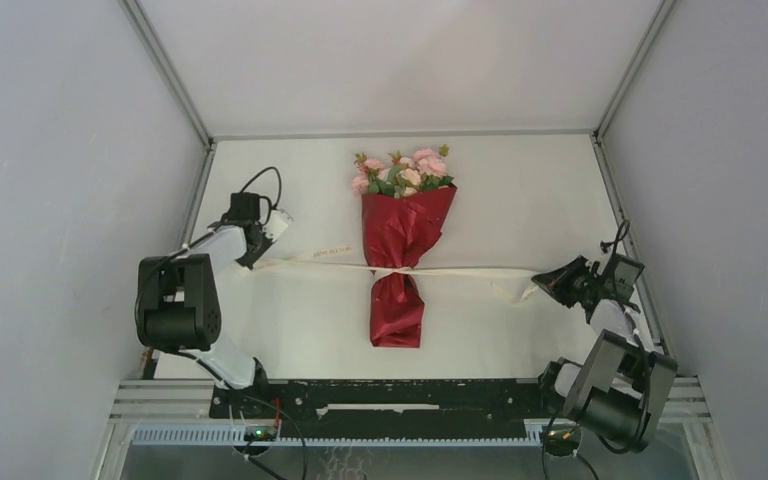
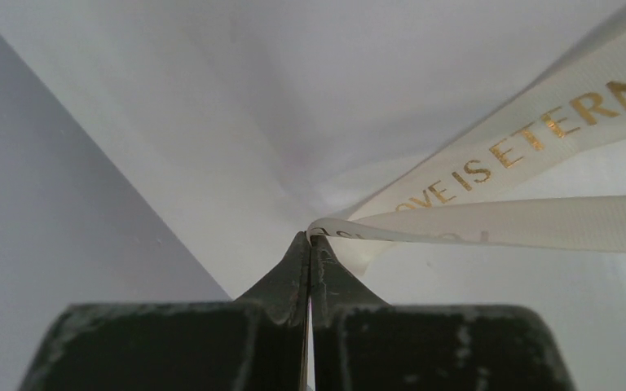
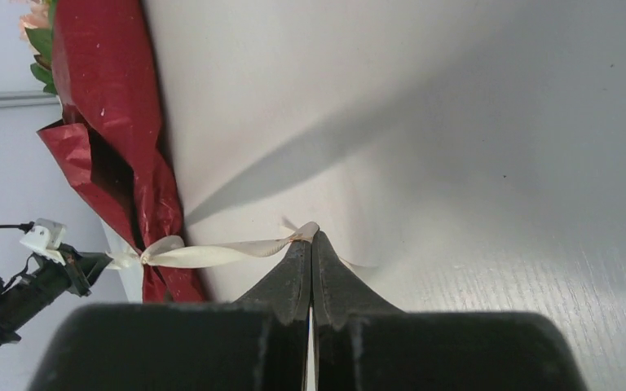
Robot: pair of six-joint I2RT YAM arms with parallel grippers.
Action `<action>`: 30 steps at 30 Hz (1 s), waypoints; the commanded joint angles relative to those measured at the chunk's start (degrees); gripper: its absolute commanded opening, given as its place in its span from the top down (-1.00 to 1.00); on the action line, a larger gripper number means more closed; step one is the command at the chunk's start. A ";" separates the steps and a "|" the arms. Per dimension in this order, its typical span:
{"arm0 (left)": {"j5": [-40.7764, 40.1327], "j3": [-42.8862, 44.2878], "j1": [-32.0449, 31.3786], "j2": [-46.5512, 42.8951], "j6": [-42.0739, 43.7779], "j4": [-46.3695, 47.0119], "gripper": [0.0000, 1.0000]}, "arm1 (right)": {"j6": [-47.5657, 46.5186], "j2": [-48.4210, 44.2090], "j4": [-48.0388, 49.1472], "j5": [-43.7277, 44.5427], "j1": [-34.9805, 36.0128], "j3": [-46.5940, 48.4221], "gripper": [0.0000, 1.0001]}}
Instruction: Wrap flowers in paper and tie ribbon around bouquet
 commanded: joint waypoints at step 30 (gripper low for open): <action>74.53 34.36 -33.91 -4.72 -6.89 -22.16 -0.86 | -6.97 -0.76 9.52 -15.88 60.92 38.15 1.00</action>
